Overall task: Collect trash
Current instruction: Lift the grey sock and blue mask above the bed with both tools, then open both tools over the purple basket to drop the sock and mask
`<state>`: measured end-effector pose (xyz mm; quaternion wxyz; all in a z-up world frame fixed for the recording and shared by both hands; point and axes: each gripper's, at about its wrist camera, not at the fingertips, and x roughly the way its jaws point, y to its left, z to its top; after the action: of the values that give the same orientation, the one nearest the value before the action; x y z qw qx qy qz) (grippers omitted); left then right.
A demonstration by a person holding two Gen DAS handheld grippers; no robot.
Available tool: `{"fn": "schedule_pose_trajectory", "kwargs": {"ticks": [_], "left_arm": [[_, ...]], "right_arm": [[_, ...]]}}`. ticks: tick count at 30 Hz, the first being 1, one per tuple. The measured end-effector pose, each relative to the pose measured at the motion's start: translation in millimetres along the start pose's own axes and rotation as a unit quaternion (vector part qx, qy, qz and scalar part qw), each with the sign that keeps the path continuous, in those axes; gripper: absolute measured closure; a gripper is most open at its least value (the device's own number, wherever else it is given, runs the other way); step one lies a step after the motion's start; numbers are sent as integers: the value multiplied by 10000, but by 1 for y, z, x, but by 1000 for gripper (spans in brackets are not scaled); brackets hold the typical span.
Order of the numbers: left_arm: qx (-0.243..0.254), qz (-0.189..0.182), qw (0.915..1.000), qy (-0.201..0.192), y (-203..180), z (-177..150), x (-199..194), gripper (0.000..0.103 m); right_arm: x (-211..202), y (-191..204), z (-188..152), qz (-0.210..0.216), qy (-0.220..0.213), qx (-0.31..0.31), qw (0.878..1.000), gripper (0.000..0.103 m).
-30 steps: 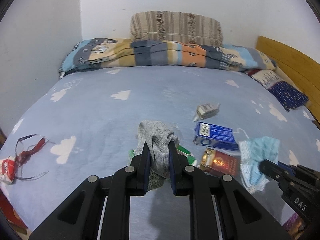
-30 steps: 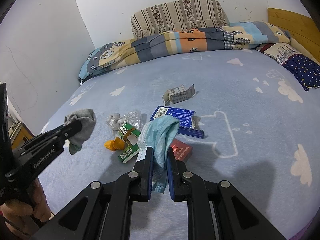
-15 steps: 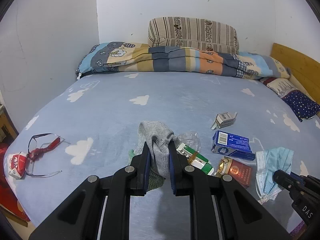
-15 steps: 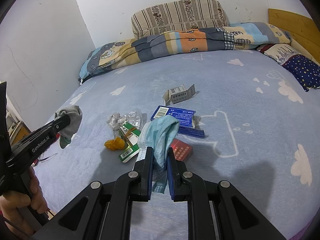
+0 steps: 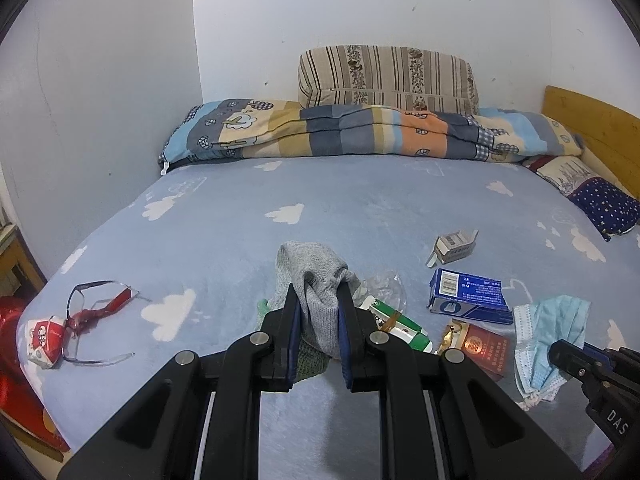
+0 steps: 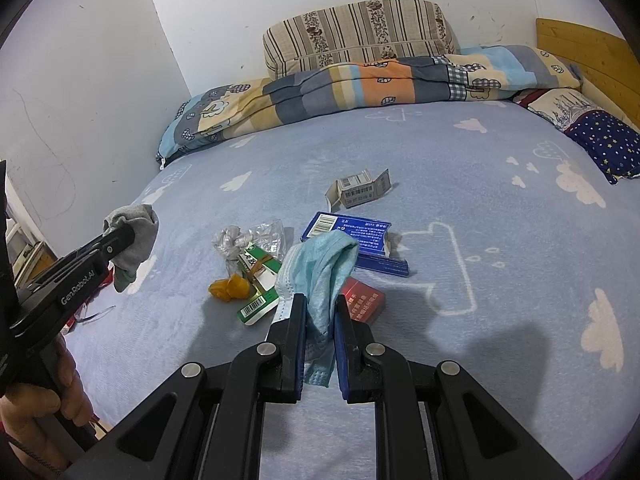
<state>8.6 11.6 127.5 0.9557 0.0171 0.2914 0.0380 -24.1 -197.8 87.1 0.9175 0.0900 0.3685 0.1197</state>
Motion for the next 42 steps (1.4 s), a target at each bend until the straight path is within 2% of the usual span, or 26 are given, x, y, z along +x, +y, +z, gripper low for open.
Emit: {"fn": "schedule_pose_trajectory", "kwargs": {"ticks": [18, 29, 33, 36, 42], "left_arm": [[216, 10, 9993, -293, -11, 0, -15, 87], [307, -148, 9990, -274, -16, -1, -17, 87], [174, -646, 9977, -72, -19, 0, -15, 87], [105, -1186, 9928, 97, -27, 0, -17, 87], [342, -2238, 9739, 175, -61, -3, -37, 87]], "right_arm": [[-1, -1, 1, -9, -7, 7, 10000, 90], [-3, -2, 2, -41, -49, 39, 10000, 90], [-5, -3, 3, -34, -75, 95, 9999, 90], [-14, -7, 5, 21, -166, 208, 9996, 90], [-60, -31, 4, -25, -580, 486, 9971, 90]]}}
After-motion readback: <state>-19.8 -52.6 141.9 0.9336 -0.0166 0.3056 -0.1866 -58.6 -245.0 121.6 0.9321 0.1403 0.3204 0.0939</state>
